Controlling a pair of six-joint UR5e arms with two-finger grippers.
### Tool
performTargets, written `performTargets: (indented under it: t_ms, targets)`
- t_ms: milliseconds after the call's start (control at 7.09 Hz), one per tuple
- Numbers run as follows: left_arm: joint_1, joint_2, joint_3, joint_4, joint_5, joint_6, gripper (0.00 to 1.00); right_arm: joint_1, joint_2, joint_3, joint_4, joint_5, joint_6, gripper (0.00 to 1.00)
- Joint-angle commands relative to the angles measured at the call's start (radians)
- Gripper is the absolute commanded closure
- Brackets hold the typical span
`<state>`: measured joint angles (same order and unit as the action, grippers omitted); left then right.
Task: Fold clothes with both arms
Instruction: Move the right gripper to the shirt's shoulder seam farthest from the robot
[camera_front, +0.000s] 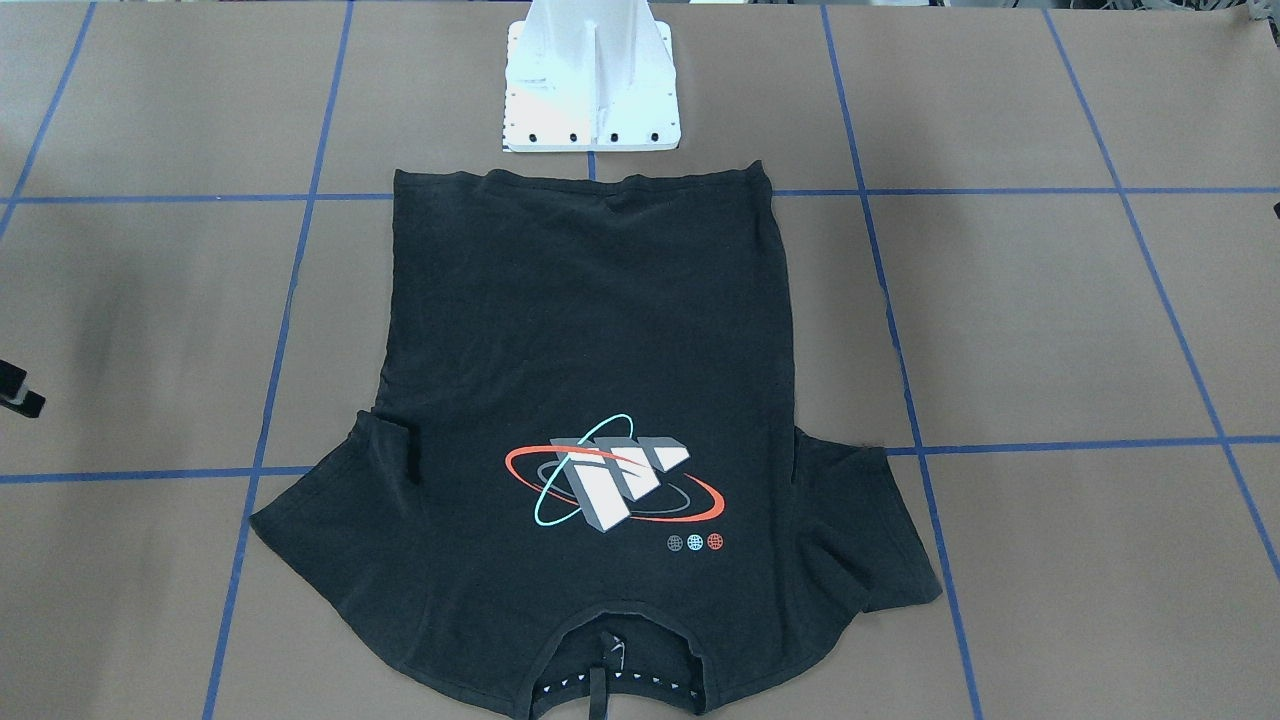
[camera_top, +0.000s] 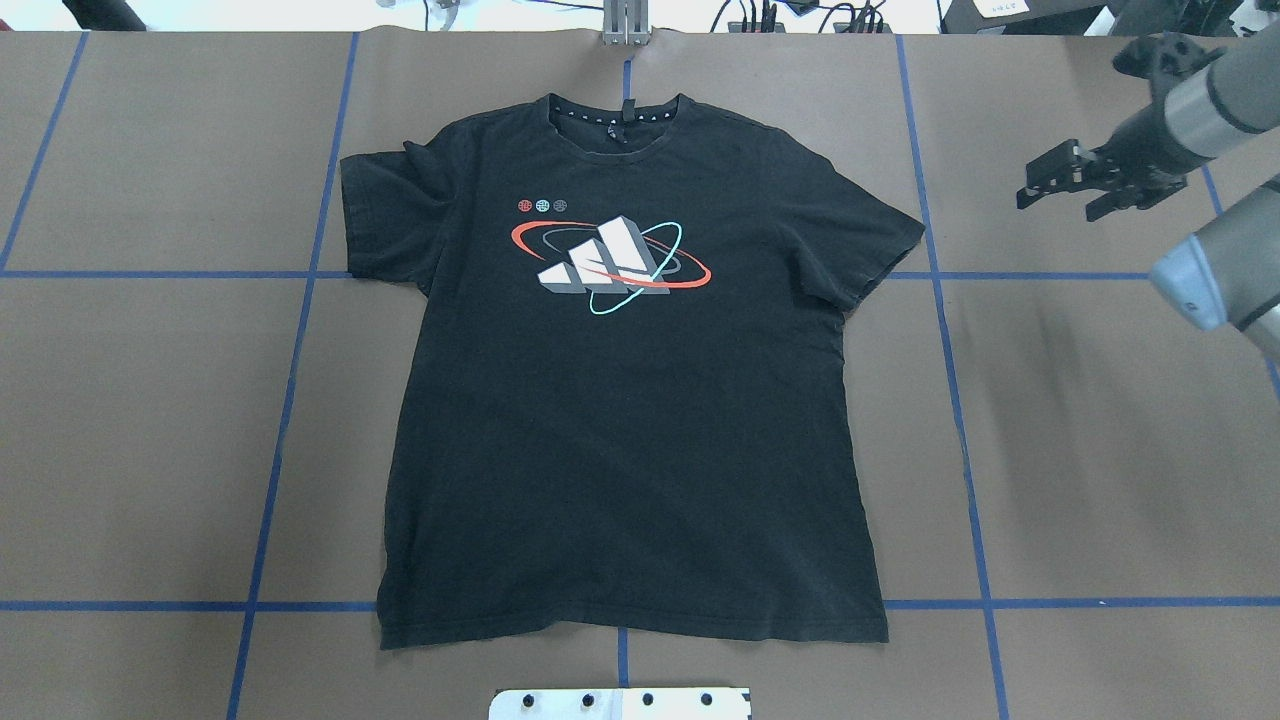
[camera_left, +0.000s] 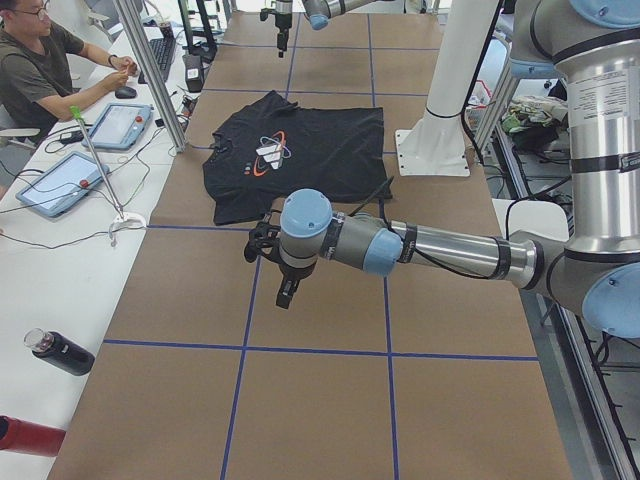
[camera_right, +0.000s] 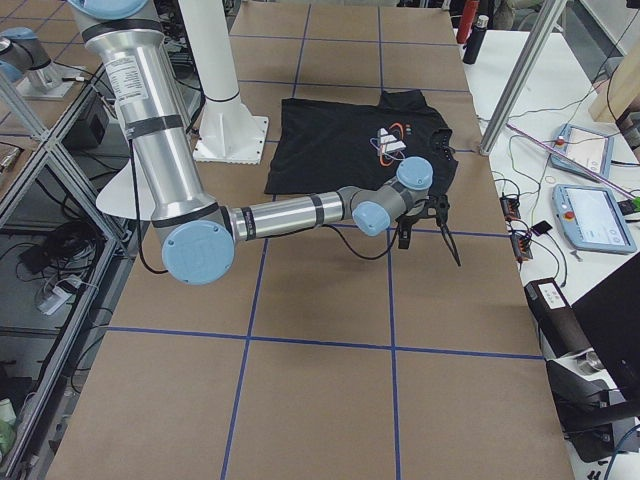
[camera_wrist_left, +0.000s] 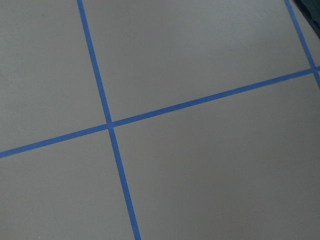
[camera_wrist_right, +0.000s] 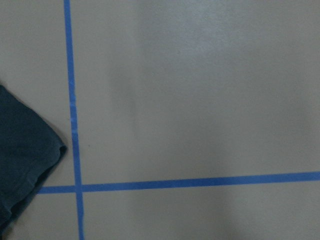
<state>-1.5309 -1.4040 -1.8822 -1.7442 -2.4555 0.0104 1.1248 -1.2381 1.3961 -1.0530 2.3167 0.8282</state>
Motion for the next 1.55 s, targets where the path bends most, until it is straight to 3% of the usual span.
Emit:
performTargets:
  t_ms: [0, 282, 423, 705, 847, 1411]
  targets:
    - [0.000, 0.000, 0.003, 0.000, -0.004, -0.032, 0.00, -0.072, 0.104, -0.176, 0.144, -0.084, 0.009, 0.03]
    - [0.000, 0.000, 0.000, -0.002, -0.002, -0.047, 0.00, -0.117, 0.132, -0.187, 0.189, -0.136, 0.008, 0.15]
    - [0.000, 0.000, 0.000, -0.002, -0.002, -0.046, 0.00, -0.164, 0.140, -0.189, 0.214, -0.204, 0.008, 0.19]
    - [0.000, 0.000, 0.000, -0.008, -0.002, -0.047, 0.00, -0.180, 0.134, -0.190, 0.235, -0.226, 0.008, 0.28]
    - [0.000, 0.000, 0.000, -0.008, -0.002, -0.047, 0.00, -0.180, 0.137, -0.187, 0.235, -0.226, 0.009, 0.45]
    - [0.000, 0.002, 0.000, -0.008, -0.002, -0.047, 0.00, -0.181, 0.137, -0.192, 0.234, -0.229, 0.003, 0.47]
